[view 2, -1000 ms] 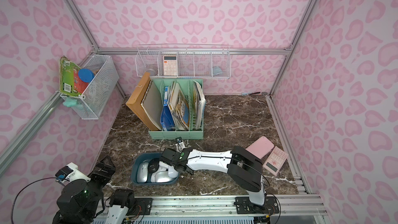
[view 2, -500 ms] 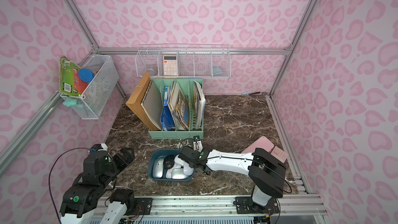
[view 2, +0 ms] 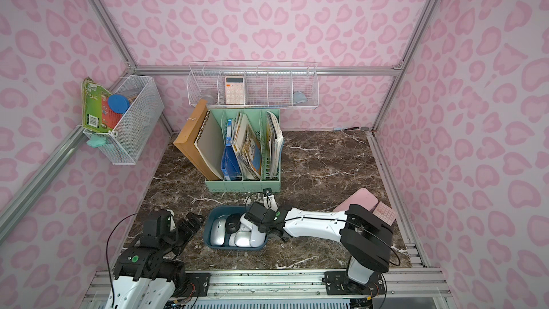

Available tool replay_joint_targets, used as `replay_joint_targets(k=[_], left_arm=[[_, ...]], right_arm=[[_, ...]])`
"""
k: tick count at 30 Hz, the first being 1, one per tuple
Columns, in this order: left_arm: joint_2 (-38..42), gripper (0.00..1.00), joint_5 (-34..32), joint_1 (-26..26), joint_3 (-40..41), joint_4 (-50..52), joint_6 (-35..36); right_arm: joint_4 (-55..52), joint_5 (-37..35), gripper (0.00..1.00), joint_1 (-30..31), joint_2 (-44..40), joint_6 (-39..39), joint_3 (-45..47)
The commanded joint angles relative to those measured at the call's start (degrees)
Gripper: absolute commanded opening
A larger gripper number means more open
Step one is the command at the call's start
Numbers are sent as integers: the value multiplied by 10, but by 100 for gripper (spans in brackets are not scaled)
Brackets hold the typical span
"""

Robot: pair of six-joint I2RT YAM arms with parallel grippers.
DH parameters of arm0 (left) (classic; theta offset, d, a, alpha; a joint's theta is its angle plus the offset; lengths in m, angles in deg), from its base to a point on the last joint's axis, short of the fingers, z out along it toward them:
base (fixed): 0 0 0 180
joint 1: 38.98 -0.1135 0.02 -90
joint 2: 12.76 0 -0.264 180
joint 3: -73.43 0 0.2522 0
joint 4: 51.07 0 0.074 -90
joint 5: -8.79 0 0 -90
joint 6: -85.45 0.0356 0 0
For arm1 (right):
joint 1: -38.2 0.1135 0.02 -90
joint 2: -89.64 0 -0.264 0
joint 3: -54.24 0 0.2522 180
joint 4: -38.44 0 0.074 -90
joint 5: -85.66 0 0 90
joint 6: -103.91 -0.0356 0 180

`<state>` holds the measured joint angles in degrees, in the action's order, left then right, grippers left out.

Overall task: Take out the mouse from the storage box
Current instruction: Adjust the storage box at the center of the board.

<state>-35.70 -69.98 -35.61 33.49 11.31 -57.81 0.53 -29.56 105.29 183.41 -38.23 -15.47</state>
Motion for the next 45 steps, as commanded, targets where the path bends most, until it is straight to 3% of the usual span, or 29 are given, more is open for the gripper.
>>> replay_joint_targets(k=[1,11,18,25,34,41,45], left_arm=[[-18,100,36,3,12,-46,-6],[-54,99,61,20,38,-94,-4],[-86,97,75,36,43,-126,3],[-173,95,68,89,16,-166,23],[-250,86,29,166,-12,-208,10],[-328,80,16,204,-44,-264,-1],[-406,71,8,232,-85,-282,3]], right_arm=[[24,24,71,-16,-23,9,26],[23,34,69,-71,-35,15,51],[36,22,70,-51,-47,30,41],[101,126,70,-88,-65,10,82],[46,61,69,-106,-37,33,53],[69,60,69,-163,-64,60,79],[84,73,69,-185,-85,71,91]])
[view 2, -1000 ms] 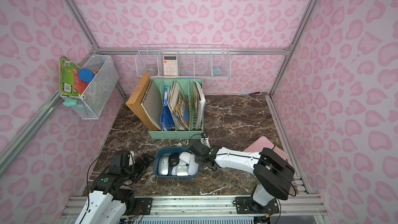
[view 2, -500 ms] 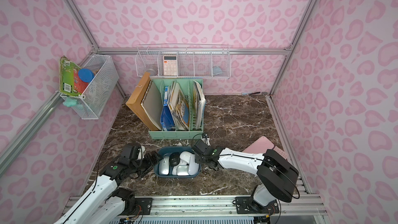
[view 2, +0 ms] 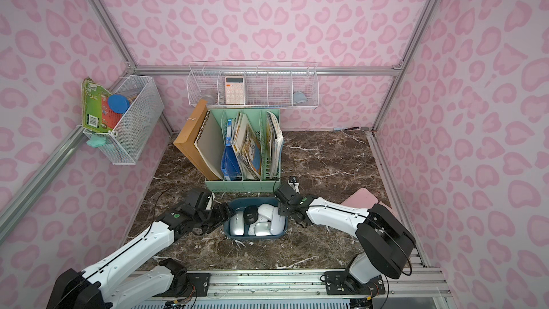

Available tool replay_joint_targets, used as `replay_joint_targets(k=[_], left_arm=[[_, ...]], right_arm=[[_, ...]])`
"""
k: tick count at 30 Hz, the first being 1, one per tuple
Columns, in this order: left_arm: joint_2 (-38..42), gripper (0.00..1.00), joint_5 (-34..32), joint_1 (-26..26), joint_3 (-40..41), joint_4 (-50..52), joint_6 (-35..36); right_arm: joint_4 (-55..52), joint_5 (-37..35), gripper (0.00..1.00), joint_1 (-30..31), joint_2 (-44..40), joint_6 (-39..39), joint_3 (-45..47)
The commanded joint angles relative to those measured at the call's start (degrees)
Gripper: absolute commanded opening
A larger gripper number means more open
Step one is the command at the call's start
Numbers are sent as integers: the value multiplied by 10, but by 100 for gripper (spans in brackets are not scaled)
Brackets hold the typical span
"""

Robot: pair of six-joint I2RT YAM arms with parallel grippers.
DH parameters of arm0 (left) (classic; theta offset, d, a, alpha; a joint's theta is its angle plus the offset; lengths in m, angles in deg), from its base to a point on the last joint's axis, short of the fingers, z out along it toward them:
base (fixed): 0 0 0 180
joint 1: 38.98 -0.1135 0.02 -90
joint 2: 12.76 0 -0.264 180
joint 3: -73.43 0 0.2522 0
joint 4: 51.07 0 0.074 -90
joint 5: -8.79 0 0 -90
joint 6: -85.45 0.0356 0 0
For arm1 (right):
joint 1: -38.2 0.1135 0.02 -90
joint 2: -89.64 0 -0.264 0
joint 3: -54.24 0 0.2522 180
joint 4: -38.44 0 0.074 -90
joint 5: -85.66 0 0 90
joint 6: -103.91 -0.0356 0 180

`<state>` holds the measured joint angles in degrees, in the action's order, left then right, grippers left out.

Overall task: Take out the mouse from the storage box
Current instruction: Adjust the storage box at the center of the board.

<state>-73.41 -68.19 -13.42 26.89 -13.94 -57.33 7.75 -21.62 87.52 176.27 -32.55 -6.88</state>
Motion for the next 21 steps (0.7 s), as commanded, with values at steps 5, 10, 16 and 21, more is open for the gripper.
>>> replay_joint_targets(k=[5,10,16,21], left_arm=[[-67,69,-33,31,-45,-34,0],[-78,67,-30,33,-45,-50,-2],[-114,62,-15,36,-56,-78,-8],[-147,58,-7,39,-80,-87,-5]], right_arm=[[49,44,69,-16,-44,17,36],[93,112,68,-25,-62,3,68],[160,187,68,-54,-100,-9,109],[189,247,66,-80,-95,-10,119]])
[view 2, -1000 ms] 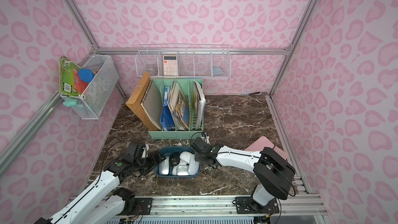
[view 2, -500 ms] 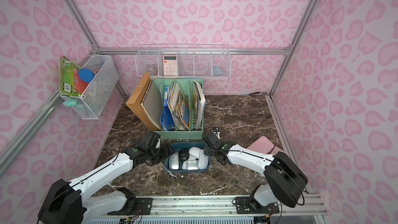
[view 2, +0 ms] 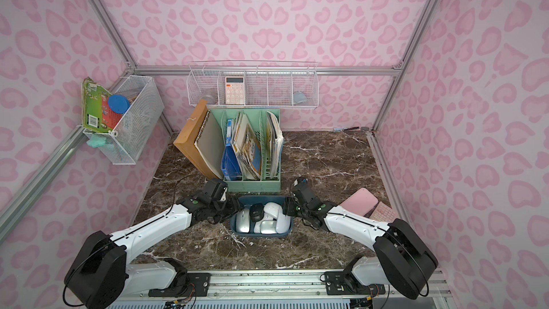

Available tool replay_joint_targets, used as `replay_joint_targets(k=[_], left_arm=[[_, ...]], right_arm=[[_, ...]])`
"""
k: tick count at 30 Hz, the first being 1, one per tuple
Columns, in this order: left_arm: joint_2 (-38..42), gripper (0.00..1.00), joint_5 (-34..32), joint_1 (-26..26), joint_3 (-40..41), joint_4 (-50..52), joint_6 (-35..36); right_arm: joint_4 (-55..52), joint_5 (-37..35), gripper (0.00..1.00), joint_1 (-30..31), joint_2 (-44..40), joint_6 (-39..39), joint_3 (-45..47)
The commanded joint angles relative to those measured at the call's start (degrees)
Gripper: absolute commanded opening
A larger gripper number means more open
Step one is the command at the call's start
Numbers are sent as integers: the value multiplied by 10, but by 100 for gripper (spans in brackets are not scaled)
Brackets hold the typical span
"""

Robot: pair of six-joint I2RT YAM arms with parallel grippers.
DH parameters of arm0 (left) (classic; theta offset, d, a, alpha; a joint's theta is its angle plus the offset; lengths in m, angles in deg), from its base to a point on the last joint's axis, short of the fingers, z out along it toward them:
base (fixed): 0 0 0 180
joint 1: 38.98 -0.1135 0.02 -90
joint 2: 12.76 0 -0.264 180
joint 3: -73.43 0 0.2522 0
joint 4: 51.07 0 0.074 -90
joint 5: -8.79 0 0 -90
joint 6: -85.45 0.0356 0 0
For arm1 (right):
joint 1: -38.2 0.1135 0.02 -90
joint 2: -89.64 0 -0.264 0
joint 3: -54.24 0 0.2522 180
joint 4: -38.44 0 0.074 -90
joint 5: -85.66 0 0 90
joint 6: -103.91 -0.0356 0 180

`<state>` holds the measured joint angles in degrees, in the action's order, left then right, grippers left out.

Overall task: Take out the mouse from the storage box
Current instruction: Adjust the storage box at the center of the board.

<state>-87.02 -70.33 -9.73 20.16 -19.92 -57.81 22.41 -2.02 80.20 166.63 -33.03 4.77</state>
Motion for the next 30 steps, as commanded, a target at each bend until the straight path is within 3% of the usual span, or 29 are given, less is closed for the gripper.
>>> replay_joint_targets(k=[1,11,20,23,25,30], left_arm=[[-16,57,15,3,-19,-30,0],[-66,55,13,3,-59,-41,3],[-78,59,-23,4,-73,-24,6],[-78,65,-41,4,-79,-4,11],[-77,75,-49,4,-82,15,10],[-35,85,-99,4,-63,62,-1]], right_arm=[[48,59,66,-9,3,-6,3],[67,71,63,-15,37,7,-21],[66,68,65,-45,74,33,-58],[42,45,75,-51,78,43,-71],[24,27,82,-56,76,48,-73],[10,21,83,-94,34,64,-42]])
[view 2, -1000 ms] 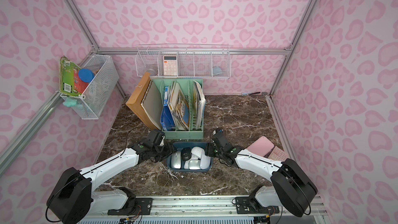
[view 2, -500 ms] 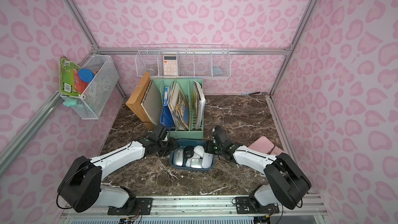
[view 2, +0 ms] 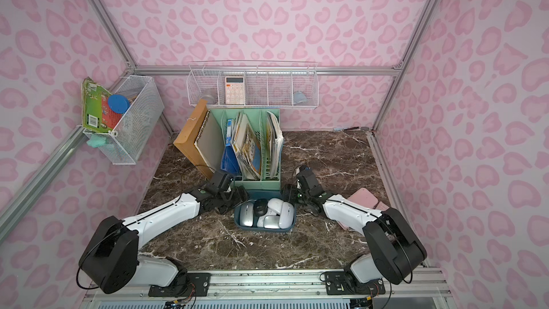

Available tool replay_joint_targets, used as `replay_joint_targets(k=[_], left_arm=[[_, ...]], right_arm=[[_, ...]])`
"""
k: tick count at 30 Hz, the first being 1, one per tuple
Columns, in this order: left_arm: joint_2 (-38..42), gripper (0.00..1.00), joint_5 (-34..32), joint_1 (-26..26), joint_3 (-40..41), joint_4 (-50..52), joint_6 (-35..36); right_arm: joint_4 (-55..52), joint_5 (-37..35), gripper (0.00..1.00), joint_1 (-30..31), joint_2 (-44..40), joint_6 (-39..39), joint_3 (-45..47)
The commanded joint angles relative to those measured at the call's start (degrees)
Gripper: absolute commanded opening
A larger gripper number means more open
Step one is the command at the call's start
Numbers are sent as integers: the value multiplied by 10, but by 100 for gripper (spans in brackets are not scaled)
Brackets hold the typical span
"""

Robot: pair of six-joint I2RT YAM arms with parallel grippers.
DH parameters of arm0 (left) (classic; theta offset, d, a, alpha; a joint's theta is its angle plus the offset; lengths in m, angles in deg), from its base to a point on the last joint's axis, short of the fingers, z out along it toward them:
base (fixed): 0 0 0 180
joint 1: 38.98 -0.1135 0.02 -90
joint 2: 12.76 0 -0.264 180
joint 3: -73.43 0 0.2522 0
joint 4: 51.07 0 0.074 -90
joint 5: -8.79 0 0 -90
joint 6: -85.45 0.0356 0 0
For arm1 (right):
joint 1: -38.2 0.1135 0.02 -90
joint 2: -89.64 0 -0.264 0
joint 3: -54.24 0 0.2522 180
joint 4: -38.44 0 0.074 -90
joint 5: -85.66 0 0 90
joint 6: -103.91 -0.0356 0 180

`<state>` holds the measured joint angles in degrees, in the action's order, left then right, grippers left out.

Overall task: Take out the mouse from the storage box
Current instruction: Adjust the storage box at the center of the board, then pick up the mouse from the storage box.

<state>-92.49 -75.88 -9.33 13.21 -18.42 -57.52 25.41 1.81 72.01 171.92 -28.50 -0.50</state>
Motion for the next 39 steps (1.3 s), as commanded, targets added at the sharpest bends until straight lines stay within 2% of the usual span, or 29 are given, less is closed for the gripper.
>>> replay_joint_targets(k=[1,5,9,15,18,26,31,39], left_arm=[[36,86,-62,1,7,72,-4],[100,90,-125,30,-12,144,28],[101,92,-93,86,-56,143,67],[-9,93,-31,170,-136,113,89],[-54,93,10,187,-146,56,79],[-165,89,27,211,-209,51,74],[-204,78,39,214,-218,39,67],[-238,60,45,218,-232,29,68]], right_arm=[[-27,-27,83,-18,-31,26,17],[-50,-61,83,-27,-84,51,38],[-68,-104,83,-33,-138,65,61],[-49,-133,84,-42,-221,68,125],[-3,-113,86,-46,-265,69,172],[88,-77,85,-70,-343,100,271],[174,-60,86,-73,-373,107,316],[208,-25,86,-73,-320,110,304]])
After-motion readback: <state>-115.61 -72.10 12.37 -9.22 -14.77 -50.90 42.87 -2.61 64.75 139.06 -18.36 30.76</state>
